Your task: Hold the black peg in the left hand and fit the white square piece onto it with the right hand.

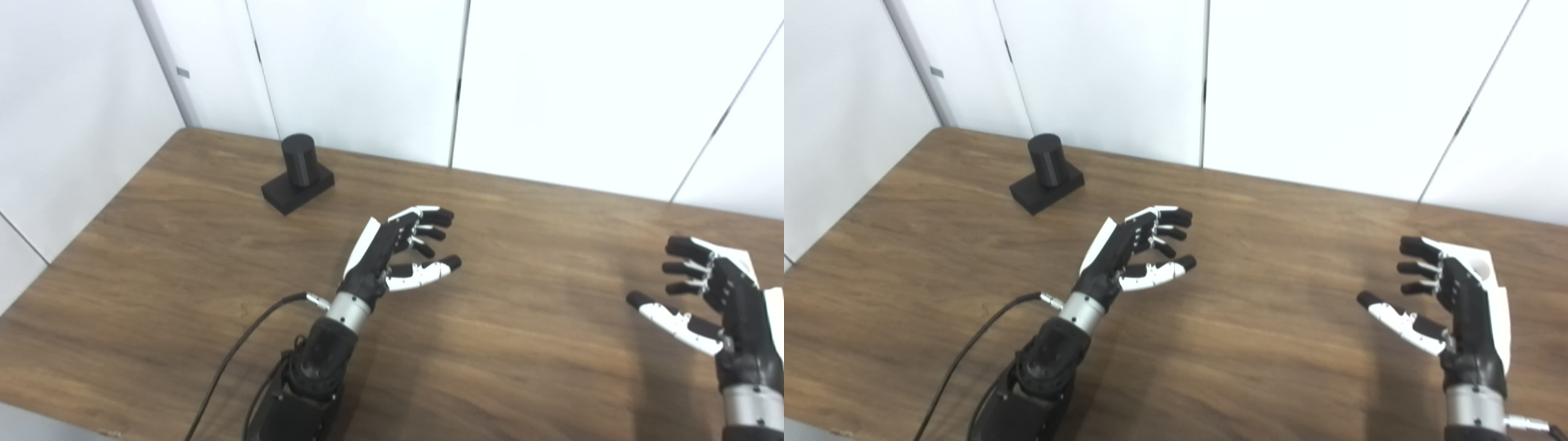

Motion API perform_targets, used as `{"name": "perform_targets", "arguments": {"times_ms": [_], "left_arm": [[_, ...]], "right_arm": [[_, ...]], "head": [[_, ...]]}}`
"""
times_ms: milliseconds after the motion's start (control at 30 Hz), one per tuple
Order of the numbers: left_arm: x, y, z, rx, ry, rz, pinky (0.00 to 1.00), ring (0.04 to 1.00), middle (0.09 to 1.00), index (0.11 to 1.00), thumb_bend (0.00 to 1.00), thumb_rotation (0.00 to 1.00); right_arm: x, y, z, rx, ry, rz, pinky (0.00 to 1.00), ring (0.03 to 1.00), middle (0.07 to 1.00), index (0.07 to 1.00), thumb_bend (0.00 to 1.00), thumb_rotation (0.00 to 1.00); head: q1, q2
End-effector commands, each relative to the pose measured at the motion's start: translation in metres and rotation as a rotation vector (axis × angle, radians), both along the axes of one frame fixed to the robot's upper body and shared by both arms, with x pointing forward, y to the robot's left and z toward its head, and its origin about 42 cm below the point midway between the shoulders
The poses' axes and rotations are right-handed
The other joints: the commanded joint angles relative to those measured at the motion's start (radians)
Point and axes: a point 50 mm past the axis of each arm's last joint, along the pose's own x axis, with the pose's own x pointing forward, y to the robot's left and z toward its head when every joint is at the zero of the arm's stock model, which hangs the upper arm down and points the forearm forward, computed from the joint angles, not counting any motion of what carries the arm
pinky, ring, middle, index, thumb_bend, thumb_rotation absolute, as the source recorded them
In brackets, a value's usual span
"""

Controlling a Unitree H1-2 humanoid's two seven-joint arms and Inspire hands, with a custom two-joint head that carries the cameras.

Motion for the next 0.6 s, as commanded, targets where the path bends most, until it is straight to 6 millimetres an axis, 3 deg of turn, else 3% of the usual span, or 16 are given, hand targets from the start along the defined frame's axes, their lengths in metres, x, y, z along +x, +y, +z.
{"name": "perform_targets", "arguments": {"times_ms": [0,567], "left_arm": [[0.0062,-0.0033,0.0163,-0.009,-0.090,-0.014,0.57,0.705,0.748,0.711,0.61,0.13],[0.0057,-0.0073,0.0111,-0.004,-0.083,-0.018,0.57,0.703,0.743,0.717,0.61,0.12]], "right_arm": [[0.0016,0.0029,0.0169,-0.005,-0.070,0.009,0.53,0.665,0.724,0.702,0.59,0.00],[-0.0007,0.0078,0.0195,0.023,-0.074,0.027,0.52,0.653,0.715,0.698,0.60,0.00]], "head": [[0.004,-0.008],[0.006,-0.027]]}}
